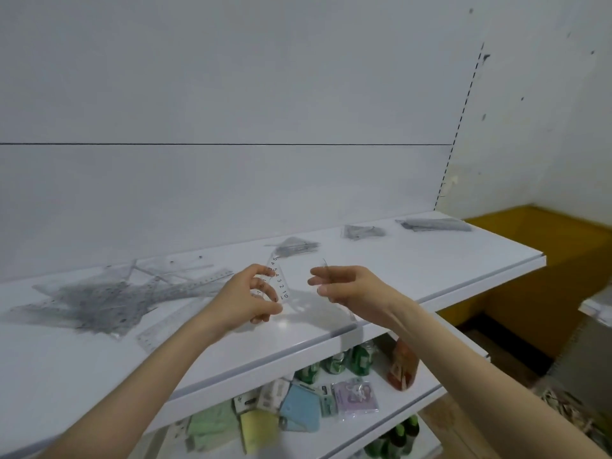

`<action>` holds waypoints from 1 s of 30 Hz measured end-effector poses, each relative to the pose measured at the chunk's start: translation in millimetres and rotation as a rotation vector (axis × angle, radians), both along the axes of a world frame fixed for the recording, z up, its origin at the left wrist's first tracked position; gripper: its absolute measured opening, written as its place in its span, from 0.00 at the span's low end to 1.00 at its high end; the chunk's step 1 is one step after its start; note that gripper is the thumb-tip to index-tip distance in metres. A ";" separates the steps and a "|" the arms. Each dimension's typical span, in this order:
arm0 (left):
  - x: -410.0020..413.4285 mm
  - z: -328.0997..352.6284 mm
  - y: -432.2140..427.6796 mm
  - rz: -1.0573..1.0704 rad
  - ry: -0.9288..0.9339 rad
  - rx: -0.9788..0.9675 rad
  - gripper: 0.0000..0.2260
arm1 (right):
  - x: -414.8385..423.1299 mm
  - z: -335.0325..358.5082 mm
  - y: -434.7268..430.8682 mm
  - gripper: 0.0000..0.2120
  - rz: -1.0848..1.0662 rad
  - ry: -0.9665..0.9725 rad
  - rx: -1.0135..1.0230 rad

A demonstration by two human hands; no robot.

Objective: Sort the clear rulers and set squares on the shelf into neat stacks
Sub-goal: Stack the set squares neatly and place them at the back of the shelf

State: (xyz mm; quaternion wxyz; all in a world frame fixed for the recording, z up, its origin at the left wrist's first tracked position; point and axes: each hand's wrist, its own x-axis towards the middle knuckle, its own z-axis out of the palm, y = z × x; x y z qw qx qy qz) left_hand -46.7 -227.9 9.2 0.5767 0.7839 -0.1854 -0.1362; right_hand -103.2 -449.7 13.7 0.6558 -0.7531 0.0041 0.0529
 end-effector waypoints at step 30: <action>52.2 -10.0 -73.0 0.608 -0.180 0.329 0.29 | 245.7 -23.6 -50.6 0.33 0.302 -0.429 -0.981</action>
